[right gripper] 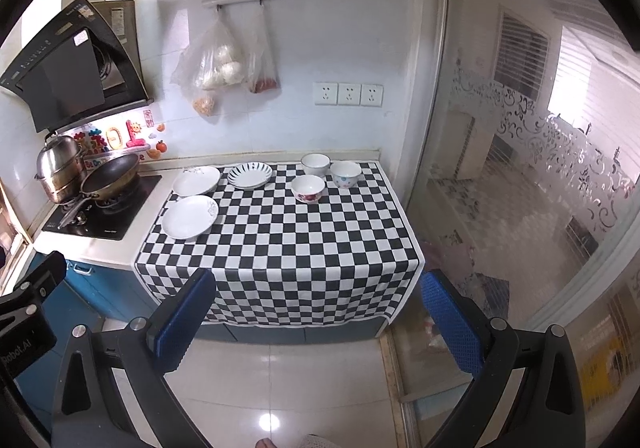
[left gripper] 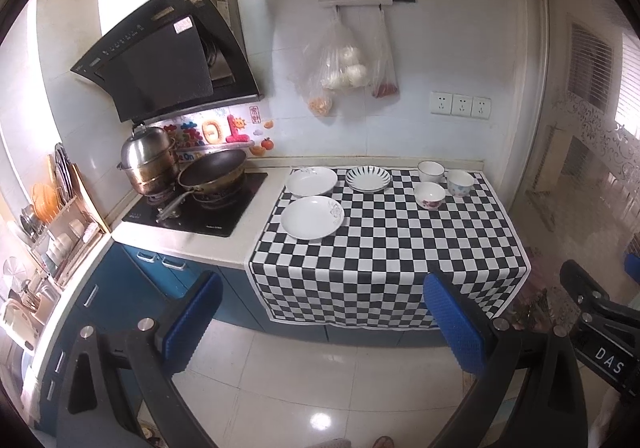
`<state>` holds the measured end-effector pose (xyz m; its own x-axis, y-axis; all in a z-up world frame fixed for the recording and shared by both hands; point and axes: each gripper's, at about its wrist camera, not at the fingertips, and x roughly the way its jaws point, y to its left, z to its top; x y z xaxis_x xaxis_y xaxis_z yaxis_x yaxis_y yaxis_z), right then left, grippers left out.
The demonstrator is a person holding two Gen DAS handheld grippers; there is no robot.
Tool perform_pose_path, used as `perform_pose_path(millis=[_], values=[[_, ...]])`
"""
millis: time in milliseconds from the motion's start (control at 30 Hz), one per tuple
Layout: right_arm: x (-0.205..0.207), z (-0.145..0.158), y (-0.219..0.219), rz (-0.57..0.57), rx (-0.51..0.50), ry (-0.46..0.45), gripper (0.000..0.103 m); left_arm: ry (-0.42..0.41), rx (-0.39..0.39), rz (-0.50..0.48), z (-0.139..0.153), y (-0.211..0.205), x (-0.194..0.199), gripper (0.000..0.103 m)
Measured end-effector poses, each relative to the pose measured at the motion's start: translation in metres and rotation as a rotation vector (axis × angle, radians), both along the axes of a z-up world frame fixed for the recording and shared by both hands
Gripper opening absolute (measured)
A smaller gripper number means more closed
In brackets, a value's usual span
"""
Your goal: Organize plates and bowls
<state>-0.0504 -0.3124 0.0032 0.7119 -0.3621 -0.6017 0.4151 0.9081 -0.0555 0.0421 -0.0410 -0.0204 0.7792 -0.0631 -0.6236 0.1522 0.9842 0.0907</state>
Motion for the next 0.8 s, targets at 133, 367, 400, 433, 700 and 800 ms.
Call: perform_pose_path(millis=[133,367,400,433,700,800], values=[[0.013,-0.014,-0.027,-0.015,0.026,0.017,0.103,0.013,0.016,0.017,-0.011,-0.015,0.010,0.103],[0.045,-0.034,-0.070,0.000,0.038,0.038,0.103,0.029,0.027,0.070,-0.027,-0.036,0.036,0.103],[0.052,-0.038,-0.073,0.003,0.033,0.042,0.103,0.026,0.025,0.077,-0.030,-0.038,0.042,0.103],[0.060,-0.041,-0.076,0.008,0.034,0.047,0.103,0.021,0.026,0.087,-0.031,-0.039,0.046,0.103],[0.132,-0.062,-0.075,0.042,0.010,0.063,0.103,-0.035,0.045,0.147,-0.041,-0.038,0.102,0.103],[0.162,-0.064,-0.069,0.037,-0.009,0.056,0.103,-0.039,0.050,0.156,-0.046,-0.033,0.128,0.103]])
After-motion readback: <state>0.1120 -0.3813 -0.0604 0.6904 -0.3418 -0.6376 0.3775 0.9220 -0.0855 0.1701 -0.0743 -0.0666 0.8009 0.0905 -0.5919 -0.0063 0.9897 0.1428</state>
